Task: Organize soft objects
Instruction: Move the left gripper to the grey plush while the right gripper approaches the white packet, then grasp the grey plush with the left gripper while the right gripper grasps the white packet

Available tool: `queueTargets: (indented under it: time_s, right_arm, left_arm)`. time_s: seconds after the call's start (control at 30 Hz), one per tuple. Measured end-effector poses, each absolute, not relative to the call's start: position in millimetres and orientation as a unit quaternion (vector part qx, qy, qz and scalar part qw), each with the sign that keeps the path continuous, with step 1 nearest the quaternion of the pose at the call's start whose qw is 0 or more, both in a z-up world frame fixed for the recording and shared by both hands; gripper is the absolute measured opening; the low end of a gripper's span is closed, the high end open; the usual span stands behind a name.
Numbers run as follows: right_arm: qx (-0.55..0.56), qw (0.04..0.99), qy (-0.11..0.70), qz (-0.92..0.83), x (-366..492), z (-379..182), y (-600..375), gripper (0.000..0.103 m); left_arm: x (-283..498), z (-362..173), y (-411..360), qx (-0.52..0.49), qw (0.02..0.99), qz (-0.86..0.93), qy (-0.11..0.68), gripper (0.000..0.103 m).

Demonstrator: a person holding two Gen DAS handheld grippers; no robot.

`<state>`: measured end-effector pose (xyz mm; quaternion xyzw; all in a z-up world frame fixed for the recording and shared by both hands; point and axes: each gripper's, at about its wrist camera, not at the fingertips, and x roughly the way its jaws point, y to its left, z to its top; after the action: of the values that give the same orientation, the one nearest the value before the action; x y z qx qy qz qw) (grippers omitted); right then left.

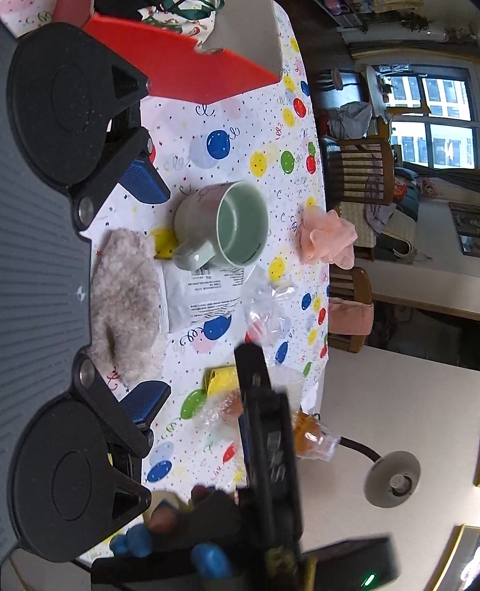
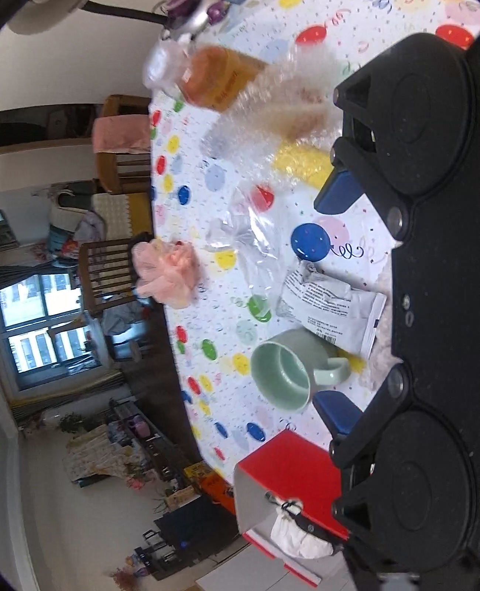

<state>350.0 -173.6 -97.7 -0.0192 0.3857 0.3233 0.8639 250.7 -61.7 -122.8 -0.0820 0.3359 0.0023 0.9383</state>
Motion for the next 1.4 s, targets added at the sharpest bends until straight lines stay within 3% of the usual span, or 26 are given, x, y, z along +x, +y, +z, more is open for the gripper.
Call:
queueTargets:
  time_s: [0.47,1.1,1.17,1.4]
  right_arm:
    - [-0.028,0.834,0.45,0.319,391.8,-153.4,-134.6,0.098]
    - [-0.034,0.81,0.48,0.334,415.5,-185.9,-117.3,0.083]
    - [-0.036,0.807,0.482,0.341,415.0,-186.1,-115.0,0.075]
    - [-0.037,0.803,0.483,0.348,412.7,-185.8,-114.1,0.062]
  left_arm:
    - [275.3,-172.7,-93.4,-0.059,0.933,0.007,0.354,0.103]
    - [291.9,-209.8,-113.4,-0.036,0.934,0.006,0.355,0.101]
    - [291.9,-211.0,-113.6,-0.036,0.934,0.003,0.356,0.095]
    - [293.6,-211.8,-117.6,-0.018,0.932,0.002,0.362,0.073]
